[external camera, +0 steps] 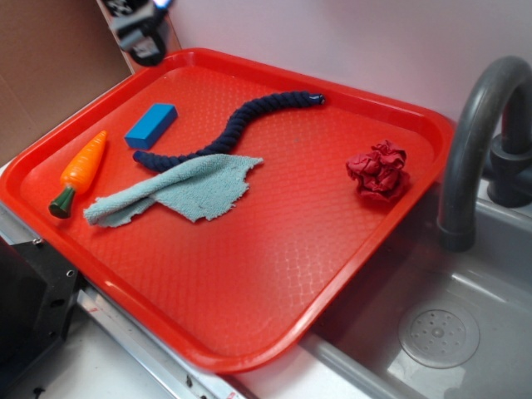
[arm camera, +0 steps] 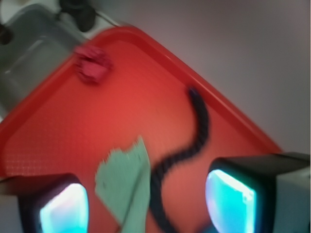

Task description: Grab the red paper.

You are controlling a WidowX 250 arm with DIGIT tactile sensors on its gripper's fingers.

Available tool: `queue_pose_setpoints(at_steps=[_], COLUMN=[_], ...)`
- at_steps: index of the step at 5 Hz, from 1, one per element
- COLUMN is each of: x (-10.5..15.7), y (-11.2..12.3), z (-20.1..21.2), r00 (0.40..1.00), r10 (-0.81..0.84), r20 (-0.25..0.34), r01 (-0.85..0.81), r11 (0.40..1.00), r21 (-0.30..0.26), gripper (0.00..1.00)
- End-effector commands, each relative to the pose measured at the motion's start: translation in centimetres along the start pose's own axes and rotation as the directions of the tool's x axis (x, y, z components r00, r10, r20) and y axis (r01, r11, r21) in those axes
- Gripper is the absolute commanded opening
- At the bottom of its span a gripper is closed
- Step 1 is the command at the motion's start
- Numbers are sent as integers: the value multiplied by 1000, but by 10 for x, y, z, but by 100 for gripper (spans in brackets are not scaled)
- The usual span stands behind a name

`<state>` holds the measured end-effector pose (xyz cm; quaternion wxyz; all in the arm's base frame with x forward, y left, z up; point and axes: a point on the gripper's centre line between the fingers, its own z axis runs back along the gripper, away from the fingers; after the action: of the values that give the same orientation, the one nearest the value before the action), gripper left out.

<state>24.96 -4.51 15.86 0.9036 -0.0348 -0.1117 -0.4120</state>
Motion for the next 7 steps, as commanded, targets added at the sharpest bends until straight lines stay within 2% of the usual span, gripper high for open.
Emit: queue_pose_setpoints(at_steps=[1,2,4,6,7], x=[47,61,79,93,96], y=[-2,4,-13,-18,-15], z=[-31,-52,-80,-109,-117], r00=[932,903,853,834,830], r10=[-349,-422,-519,-550,-558], r20=[97,80,63,27,3], r01=[355,427,522,543,545], r11=[933,901,841,813,808], r21=[-56,-75,-142,-210,-224], gripper=[100,100,100,100,100])
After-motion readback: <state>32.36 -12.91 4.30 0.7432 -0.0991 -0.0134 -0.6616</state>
